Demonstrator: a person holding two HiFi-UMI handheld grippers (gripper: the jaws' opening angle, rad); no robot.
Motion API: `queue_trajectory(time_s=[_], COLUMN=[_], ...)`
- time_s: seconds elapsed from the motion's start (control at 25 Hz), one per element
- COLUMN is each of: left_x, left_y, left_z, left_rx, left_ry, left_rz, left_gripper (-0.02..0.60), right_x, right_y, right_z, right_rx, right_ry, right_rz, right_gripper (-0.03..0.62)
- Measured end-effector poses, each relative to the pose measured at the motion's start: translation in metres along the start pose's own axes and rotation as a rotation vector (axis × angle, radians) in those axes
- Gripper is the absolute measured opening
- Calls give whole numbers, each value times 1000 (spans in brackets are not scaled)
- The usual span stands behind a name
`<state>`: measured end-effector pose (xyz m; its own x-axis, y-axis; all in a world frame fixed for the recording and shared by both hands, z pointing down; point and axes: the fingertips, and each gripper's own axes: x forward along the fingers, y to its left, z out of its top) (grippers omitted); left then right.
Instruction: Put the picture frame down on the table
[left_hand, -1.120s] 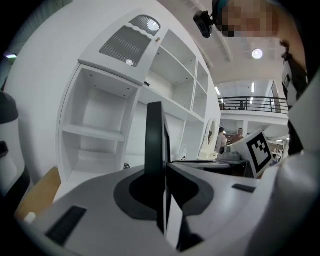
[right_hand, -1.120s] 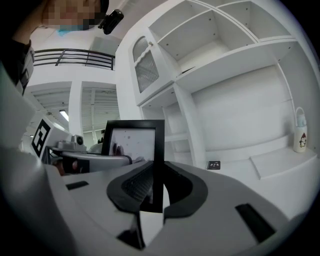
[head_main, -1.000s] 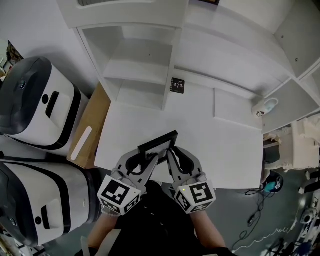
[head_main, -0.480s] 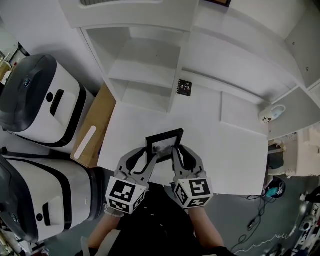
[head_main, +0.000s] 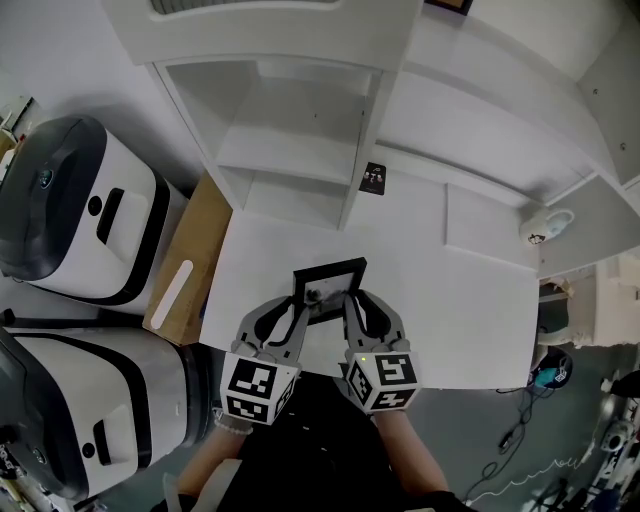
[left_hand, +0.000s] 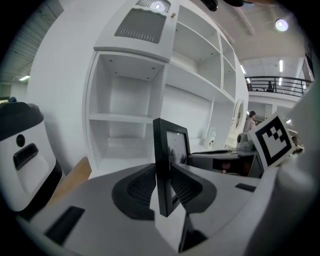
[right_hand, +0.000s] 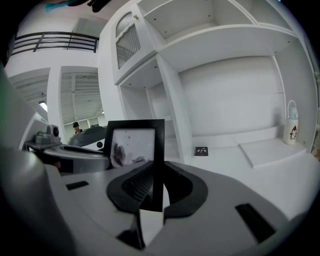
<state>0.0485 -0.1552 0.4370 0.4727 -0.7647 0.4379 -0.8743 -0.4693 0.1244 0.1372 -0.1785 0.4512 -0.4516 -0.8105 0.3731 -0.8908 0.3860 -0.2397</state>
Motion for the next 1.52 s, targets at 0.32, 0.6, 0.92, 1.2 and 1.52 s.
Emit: queue_trajectory(time_s=[0.32, 0.6, 0.92, 1.2, 1.52], left_x=[15, 33, 56, 76, 97], left_y=[25, 52, 87, 102, 121], left_z=[-16, -41, -74, -97, -114], left_rx=[-15, -28, -68, -67, -158], left_ry=[65, 144, 255, 336, 396], left_rz=[-24, -43, -55, -77, -102], left_gripper=[89, 89, 88, 87, 89], right_x=[24, 52, 86, 109, 129], right_y=[4, 8, 13, 7, 5], right_z=[-16, -41, -72, -98, -107], right_rx=[15, 46, 59, 104, 89], right_ry=[60, 133, 236, 317, 362], right_rz=[-28, -46, -43, -38, -26], right_gripper=[66, 66, 64, 63, 60])
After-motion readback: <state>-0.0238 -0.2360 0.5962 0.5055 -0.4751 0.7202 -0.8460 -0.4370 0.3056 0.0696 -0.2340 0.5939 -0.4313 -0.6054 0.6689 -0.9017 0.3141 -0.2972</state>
